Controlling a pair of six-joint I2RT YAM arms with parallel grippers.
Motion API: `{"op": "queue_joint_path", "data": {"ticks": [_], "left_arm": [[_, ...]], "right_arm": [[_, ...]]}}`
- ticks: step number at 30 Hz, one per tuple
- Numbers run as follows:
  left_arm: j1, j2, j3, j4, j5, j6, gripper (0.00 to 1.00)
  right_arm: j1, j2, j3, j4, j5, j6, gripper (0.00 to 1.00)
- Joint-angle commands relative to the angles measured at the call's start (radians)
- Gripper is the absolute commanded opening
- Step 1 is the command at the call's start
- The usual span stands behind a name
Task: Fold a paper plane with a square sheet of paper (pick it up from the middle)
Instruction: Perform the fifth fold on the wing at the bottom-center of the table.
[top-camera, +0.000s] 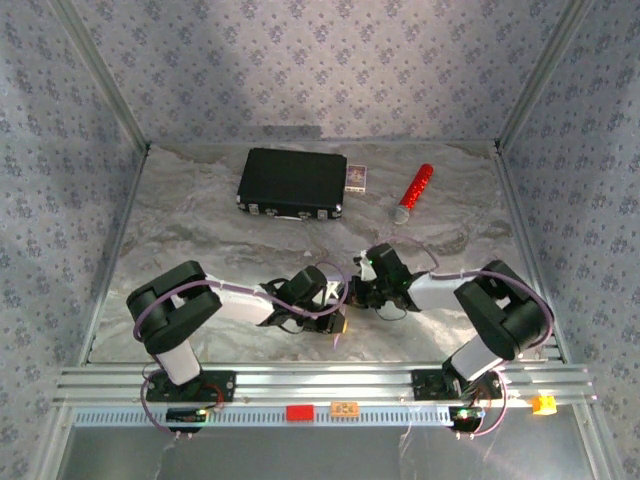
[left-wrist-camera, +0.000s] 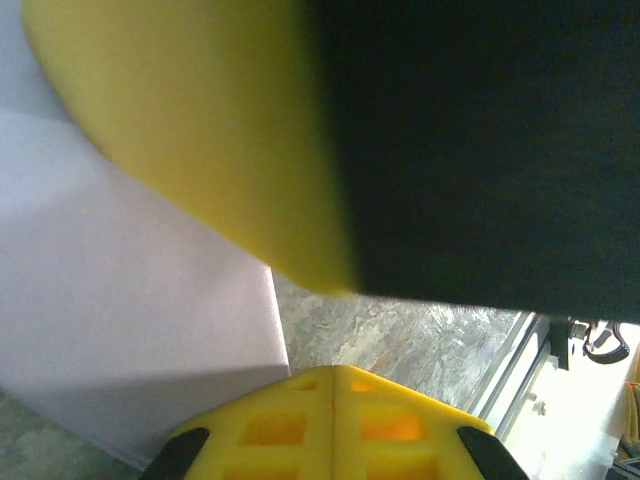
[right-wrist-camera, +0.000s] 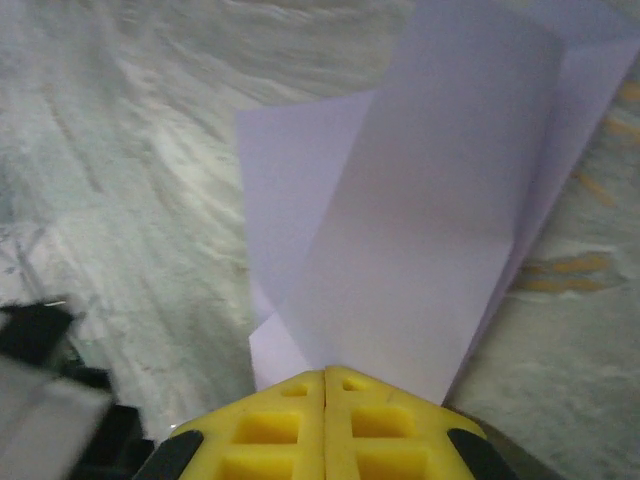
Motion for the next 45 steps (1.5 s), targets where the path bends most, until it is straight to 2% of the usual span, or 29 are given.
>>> {"op": "queue_joint_path", "data": {"ticks": [1, 14, 33, 45], "left_arm": [[0.010, -0.001, -0.028, -0.080, -0.022, 0.033, 0.06], [-0.040, -0.046, -0.066, -0.104, -0.002, 0.028, 0.08], [-0.086, -0.097, -0.125, -0.093, -0.009, 0.010, 0.09], [-0.115, -0.143, -0.162, -0.159, -0.030, 0.021, 0.08]], "right_arm": [[-0.005, 0.054, -0.002, -0.052, 0.079, -0.012, 0.06], [-0.010, 0.081, 0.004, -0.096, 0.175, 0.007, 0.04], [-0.025, 0.088, -0.013, -0.067, 0.172, 0.029, 0.04], [-0.032, 0.084, -0.017, -0.065, 0.169, 0.034, 0.04]]}}
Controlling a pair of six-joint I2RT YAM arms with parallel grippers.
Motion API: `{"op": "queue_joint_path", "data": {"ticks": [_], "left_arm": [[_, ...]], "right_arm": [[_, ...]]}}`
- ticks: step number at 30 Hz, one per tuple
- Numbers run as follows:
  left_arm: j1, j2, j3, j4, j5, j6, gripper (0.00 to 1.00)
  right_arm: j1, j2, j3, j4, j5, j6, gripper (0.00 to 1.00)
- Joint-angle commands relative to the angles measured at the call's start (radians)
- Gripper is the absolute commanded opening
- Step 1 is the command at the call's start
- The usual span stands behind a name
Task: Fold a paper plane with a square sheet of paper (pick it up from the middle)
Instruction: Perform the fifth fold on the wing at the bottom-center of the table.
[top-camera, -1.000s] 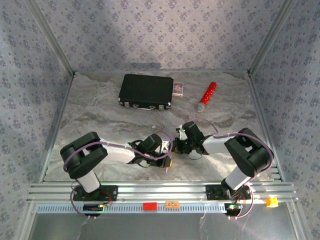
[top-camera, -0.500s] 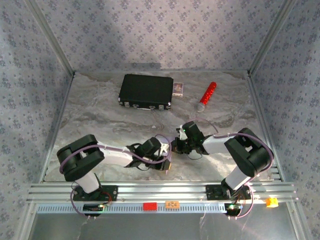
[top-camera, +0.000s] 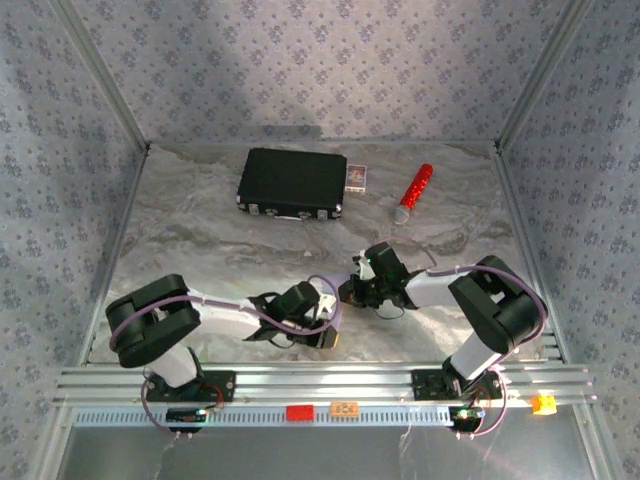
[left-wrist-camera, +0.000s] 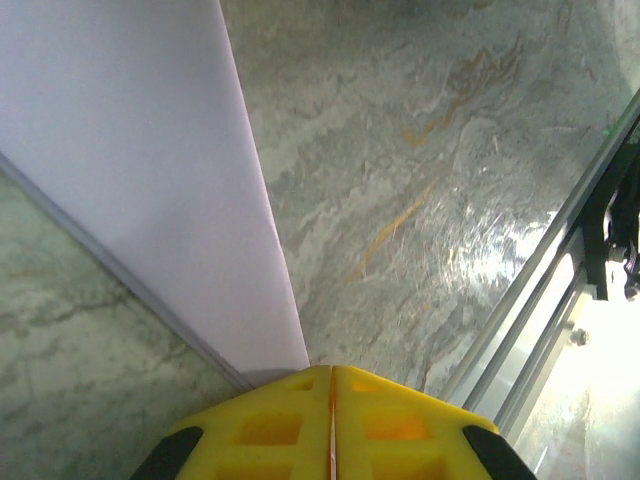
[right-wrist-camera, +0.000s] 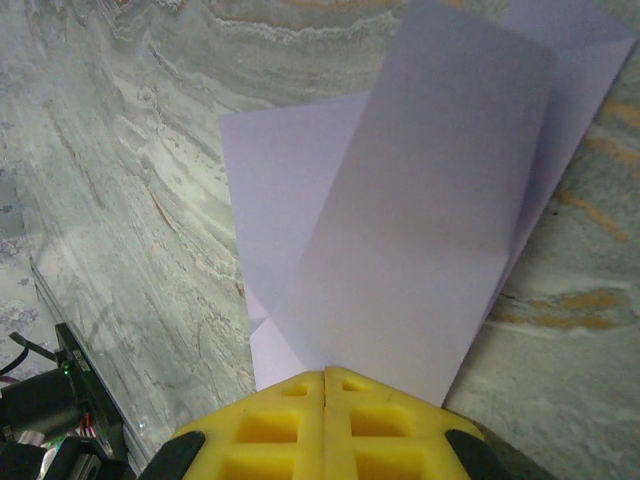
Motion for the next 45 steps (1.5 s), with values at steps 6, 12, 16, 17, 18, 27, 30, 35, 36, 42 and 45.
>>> {"op": "queue_joint_path", "data": {"ticks": [6, 12, 16, 17, 18, 27, 30, 35, 36, 42, 45], "left_arm": [[-0.042, -0.045, -0.032, -0.171, 0.027, 0.016, 0.08], [-0.025, -0.191, -0.033, -0.222, -0.046, 0.022, 0.07], [0.058, -0.294, -0.049, -0.190, -0.055, 0.004, 0.08], [0.088, -0.307, -0.046, -0.181, -0.052, 0.000, 0.09], [0.114, -0.309, -0.039, -0.171, -0.045, -0.003, 0.09], [0.204, -0.107, 0.104, -0.035, 0.045, -0.033, 0.08], [0.206, -0.027, 0.124, 0.006, 0.064, -0.046, 0.08], [0.208, 0.070, 0.162, 0.036, 0.084, -0.047, 0.07], [0.208, 0.084, 0.167, 0.037, 0.084, -0.047, 0.06], [0.207, 0.158, 0.173, 0.004, 0.086, -0.041, 0.04], [0.207, 0.176, 0.155, -0.071, 0.052, -0.022, 0.03]], "right_arm": [[-0.022, 0.044, -0.038, -0.067, 0.171, 0.017, 0.04], [-0.017, 0.012, -0.088, 0.018, 0.200, 0.130, 0.04], [-0.001, -0.014, -0.112, 0.068, 0.239, 0.210, 0.04], [0.007, -0.021, -0.114, 0.075, 0.248, 0.225, 0.05], [0.013, -0.028, -0.116, 0.083, 0.256, 0.233, 0.05], [0.029, -0.058, -0.131, 0.085, 0.293, 0.270, 0.05], [0.030, -0.054, -0.129, 0.086, 0.292, 0.266, 0.05], [0.031, -0.046, -0.129, 0.099, 0.281, 0.268, 0.05], [0.030, -0.046, -0.129, 0.099, 0.281, 0.269, 0.06], [0.027, -0.049, -0.124, 0.101, 0.265, 0.261, 0.06], [0.019, -0.061, -0.119, 0.104, 0.247, 0.246, 0.07]]}}
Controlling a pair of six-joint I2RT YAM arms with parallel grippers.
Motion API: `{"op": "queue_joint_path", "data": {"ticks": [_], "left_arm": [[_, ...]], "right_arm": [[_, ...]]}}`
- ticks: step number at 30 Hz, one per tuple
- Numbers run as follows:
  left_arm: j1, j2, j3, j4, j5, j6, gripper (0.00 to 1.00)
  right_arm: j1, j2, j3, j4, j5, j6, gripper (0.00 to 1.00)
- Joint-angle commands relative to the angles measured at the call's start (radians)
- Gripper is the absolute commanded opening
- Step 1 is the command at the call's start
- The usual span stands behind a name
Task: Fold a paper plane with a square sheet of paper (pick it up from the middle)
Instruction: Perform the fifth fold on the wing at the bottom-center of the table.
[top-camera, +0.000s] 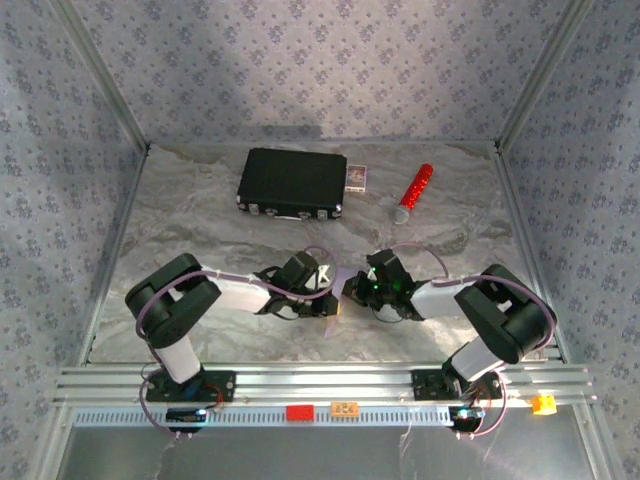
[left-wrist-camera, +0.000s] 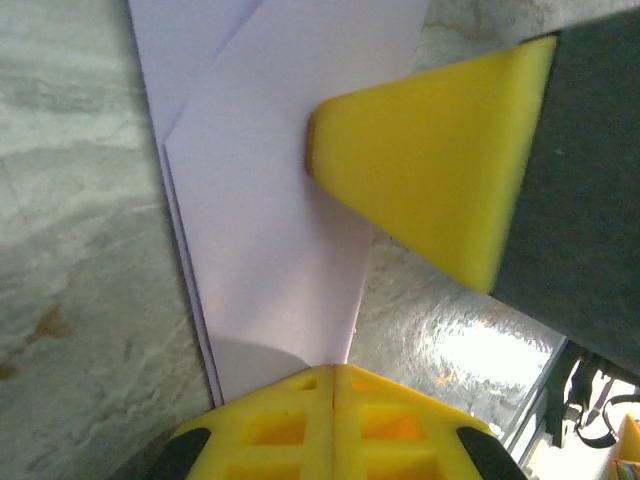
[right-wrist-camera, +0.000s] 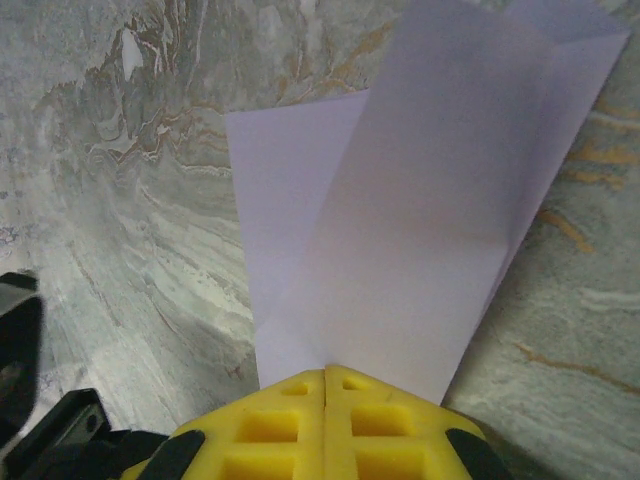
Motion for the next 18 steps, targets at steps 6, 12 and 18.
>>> {"op": "queue_joint_path", "data": {"ticks": [6, 12, 18], "left_arm": [[-0.002, 0.043, -0.096, -0.060, -0.043, 0.009, 0.01], [-0.003, 0.032, -0.121, -0.036, -0.049, 0.001, 0.01], [-0.003, 0.031, -0.105, -0.043, -0.061, -0.001, 0.01]], "right_arm": [[-0.051, -0.065, 0.044, -0.163, 0.002, -0.117, 0.10], [-0.088, -0.113, 0.086, -0.205, -0.058, -0.194, 0.11], [-0.055, -0.054, 0.116, -0.160, -0.110, -0.196, 0.11]]}}
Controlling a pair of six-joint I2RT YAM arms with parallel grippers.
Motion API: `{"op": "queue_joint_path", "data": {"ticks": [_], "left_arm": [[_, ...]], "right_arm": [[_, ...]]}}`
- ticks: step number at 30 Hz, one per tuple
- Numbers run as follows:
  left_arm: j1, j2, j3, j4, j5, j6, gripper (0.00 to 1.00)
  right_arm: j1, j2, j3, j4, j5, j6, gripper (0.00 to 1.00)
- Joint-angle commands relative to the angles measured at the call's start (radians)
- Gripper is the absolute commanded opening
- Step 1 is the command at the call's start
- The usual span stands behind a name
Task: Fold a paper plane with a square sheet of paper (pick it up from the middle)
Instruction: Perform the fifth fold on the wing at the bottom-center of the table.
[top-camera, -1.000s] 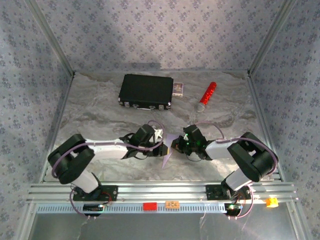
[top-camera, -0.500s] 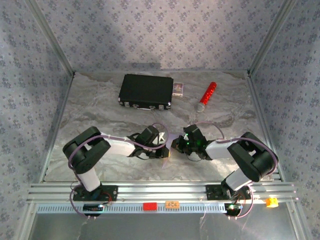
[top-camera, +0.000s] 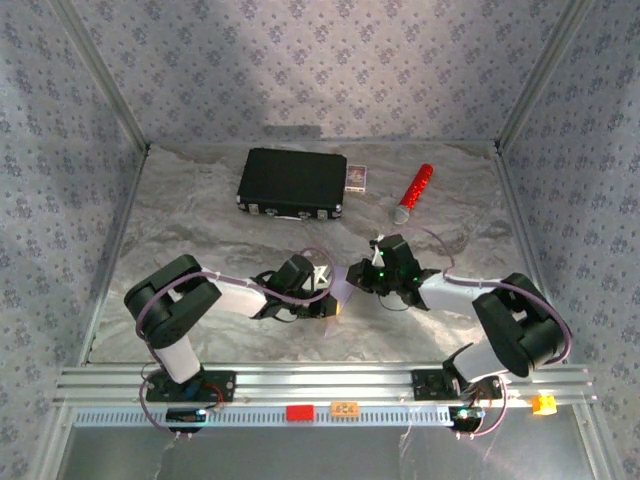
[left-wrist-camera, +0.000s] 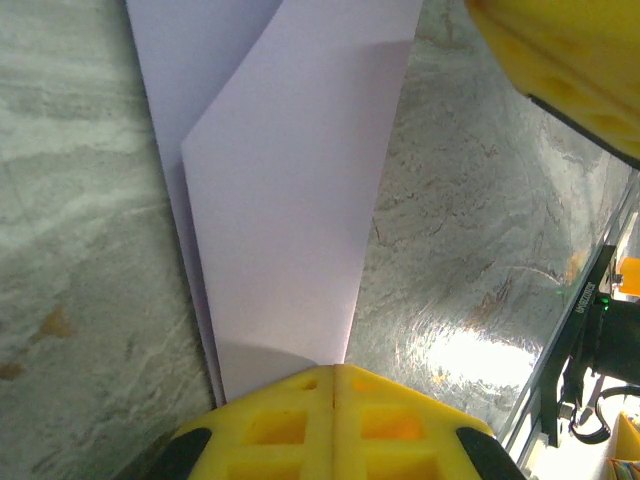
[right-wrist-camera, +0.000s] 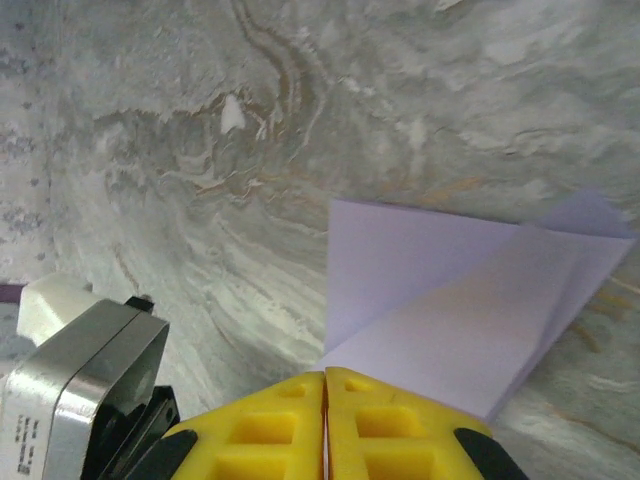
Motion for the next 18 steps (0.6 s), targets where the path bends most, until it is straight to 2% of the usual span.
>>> {"op": "queue_joint_path", "data": {"ticks": [1, 7, 18], "left_arm": [[-0.005, 0.036, -0.039, -0.158, -0.058, 0.000, 0.01], [-0.006, 0.036, -0.037, -0.158, -0.058, -0.006, 0.01], [-0.015, 0.045, -0.045, -0.177, -0.055, -0.005, 0.00]], "right_arm": [[0.029, 0.044, 0.036, -0.017, -0.033, -0.029, 0.11], [0.029, 0.124, 0.036, -0.027, 0.012, -0.036, 0.10], [-0.112, 0.166, 0.047, -0.064, -0.015, -0.091, 0.10]]}}
